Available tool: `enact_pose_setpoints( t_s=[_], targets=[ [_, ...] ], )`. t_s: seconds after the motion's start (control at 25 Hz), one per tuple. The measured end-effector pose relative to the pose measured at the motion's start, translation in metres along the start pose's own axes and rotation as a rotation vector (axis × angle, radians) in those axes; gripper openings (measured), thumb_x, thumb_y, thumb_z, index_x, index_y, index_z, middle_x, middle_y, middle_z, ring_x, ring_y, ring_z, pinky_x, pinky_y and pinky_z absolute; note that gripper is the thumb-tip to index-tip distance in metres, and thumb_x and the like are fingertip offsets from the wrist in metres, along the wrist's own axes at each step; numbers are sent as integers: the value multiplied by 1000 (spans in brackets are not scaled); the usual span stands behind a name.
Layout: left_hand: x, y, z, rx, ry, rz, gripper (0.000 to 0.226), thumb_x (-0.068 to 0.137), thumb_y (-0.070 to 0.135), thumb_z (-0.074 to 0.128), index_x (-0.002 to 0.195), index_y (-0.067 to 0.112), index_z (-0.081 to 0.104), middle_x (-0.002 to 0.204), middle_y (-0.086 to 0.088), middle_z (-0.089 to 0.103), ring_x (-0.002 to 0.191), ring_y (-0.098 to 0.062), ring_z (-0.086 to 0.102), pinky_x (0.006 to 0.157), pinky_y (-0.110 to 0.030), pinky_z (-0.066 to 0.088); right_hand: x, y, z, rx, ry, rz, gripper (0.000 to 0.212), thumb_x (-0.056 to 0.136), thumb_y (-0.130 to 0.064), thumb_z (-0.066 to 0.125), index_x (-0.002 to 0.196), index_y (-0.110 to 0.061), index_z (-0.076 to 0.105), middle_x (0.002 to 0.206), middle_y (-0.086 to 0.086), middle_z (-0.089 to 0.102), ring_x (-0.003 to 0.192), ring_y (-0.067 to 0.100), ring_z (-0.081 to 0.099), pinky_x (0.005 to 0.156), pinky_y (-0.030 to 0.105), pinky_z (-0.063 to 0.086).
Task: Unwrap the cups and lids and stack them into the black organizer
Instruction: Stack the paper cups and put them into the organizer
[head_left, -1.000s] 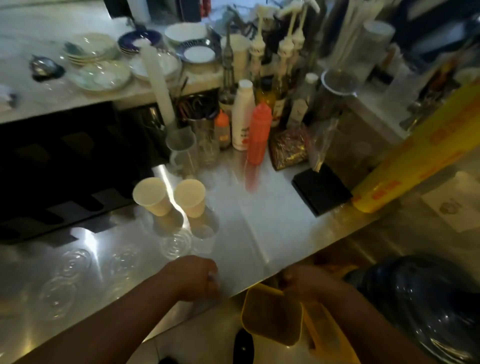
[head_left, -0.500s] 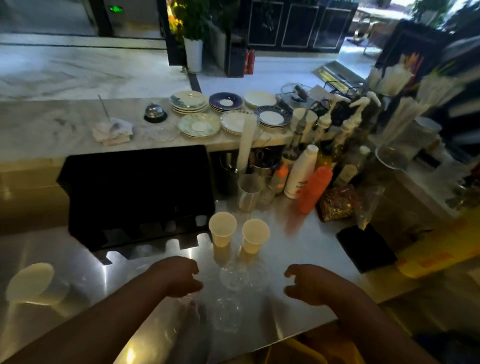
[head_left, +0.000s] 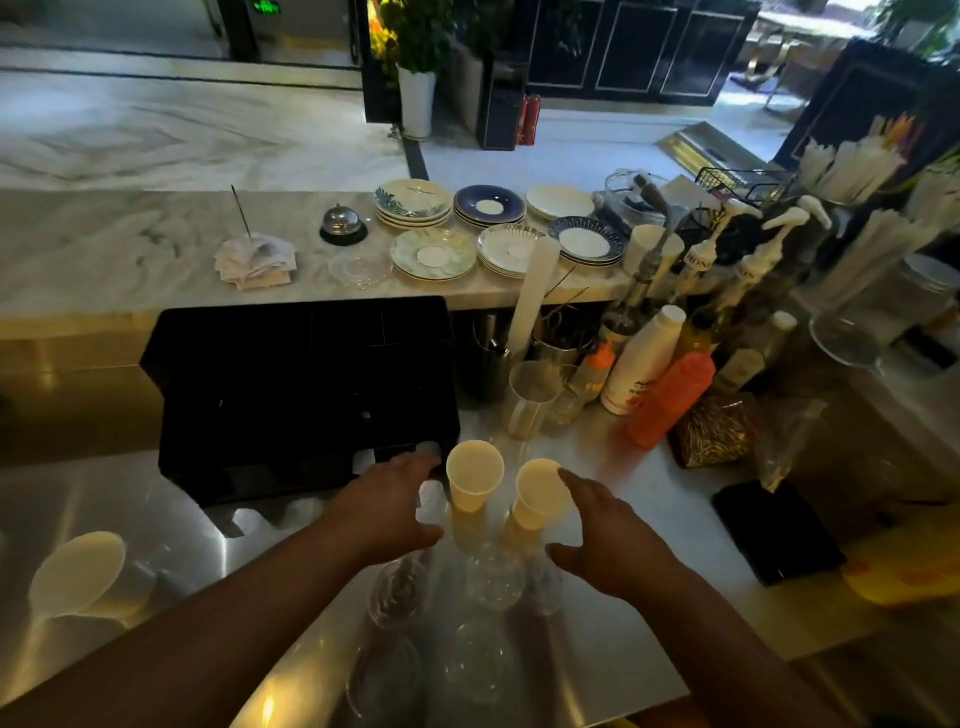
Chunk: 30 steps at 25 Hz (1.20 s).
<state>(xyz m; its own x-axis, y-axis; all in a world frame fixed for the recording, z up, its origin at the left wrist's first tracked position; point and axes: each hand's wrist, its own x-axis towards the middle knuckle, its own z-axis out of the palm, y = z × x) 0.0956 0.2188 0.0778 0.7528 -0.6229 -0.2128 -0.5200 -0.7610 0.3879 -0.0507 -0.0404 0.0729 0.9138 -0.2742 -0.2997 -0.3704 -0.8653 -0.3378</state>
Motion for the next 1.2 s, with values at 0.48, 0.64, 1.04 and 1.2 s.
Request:
enact_pose_setpoints(
  t_s=[0.48, 0.64, 1.04, 1.2],
  targets=[
    [59, 35, 57, -165, 111, -208, 115, 69, 62, 77, 158, 27, 14, 162, -1, 30, 142, -25, 39, 108, -41, 41, 76, 35, 17, 57, -6, -127, 122, 70, -65, 77, 158, -34, -2, 166, 3, 14, 141, 31, 34, 105, 47, 43],
    [67, 41, 69, -229, 145, -284, 110, 67, 58, 80, 154, 25, 22, 151, -5, 43, 132, -26, 47, 101, -41, 47, 92, 35, 26, 53, -26, -180, 119, 70, -65, 77, 157, -33, 2, 165, 2, 17, 138, 29, 38, 102, 43, 44],
    [84, 44, 89, -248, 174, -401, 108, 60, 68, 79, 148, 28, 30, 141, -1, 51, 121, -23, 54, 92, -43, 53, 111, 44, 34, 94, -54, -191, 102, 68, -68, 71, 151, -37, 20, 152, -1, 38, 122, 22, 53, 92, 34, 50],
    [86, 47, 101, -282, 215, -441, 104, 62, 68, 78, 145, 28, 32, 142, -1, 50, 120, -24, 55, 93, -44, 53, 111, 48, 24, 161, -13, -192, 97, 67, -67, 72, 147, -40, 24, 149, -3, 40, 116, 19, 55, 80, 25, 45]
  ],
)
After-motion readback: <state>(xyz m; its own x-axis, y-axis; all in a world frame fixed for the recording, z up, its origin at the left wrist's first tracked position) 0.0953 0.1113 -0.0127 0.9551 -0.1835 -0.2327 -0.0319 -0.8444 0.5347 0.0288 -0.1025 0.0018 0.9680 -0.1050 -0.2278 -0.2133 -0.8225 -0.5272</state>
